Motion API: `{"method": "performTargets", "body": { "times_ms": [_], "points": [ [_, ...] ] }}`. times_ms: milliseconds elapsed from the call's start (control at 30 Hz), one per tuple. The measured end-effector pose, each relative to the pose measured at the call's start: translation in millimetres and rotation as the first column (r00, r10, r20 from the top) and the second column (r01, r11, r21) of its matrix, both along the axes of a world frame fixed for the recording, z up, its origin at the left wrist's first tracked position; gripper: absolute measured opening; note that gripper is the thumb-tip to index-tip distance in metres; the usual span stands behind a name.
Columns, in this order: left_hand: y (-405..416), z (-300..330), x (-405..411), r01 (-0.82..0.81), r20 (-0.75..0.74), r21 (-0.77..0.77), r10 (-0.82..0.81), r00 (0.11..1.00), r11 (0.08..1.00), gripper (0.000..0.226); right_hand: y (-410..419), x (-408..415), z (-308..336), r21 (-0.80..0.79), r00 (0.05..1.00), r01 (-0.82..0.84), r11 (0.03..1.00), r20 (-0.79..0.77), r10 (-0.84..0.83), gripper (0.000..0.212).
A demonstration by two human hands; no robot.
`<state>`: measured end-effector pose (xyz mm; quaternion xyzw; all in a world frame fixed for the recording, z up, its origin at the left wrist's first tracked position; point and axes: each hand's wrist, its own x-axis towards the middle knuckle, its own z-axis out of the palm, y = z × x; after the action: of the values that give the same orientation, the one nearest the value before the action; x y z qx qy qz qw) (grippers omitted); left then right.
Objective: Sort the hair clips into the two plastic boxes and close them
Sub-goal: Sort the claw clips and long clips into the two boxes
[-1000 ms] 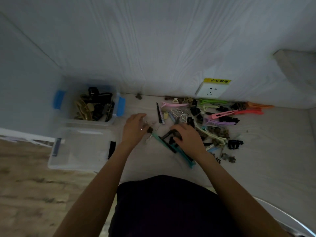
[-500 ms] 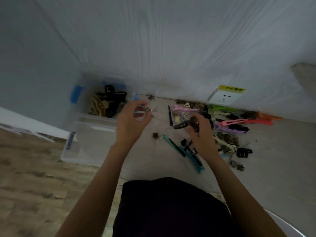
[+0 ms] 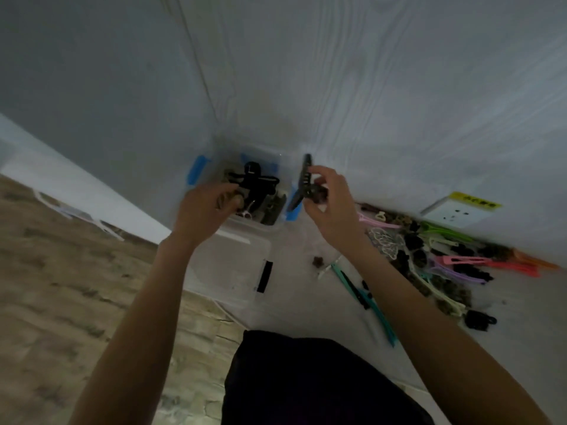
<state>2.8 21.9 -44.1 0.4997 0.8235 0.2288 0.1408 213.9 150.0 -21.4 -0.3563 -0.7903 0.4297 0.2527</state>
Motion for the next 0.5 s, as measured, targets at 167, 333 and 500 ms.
{"method": "performTargets", "body": {
  "times_ms": [167,333,500],
  "points": [
    [-18,-9,-4,-0.111,-0.082,0.109,0.120,0.989,0.988,0.034,3,-60,5,0.208,0.929,-0.330,0.921,0.246,0.278,0.027],
    [-22,-18,5,-0.189,0.014,0.166,0.189,0.982,0.968,0.057,-6,-110,2,0.109,0.833,-0.450,0.887,0.411,0.372,0.032],
    [-26,-25,0,-0.249,0.090,0.202,0.235,0.968,0.947,0.065,-15,-110,-16,0.032,0.669,-0.593,0.805,0.576,0.470,0.055]
  ]
}}
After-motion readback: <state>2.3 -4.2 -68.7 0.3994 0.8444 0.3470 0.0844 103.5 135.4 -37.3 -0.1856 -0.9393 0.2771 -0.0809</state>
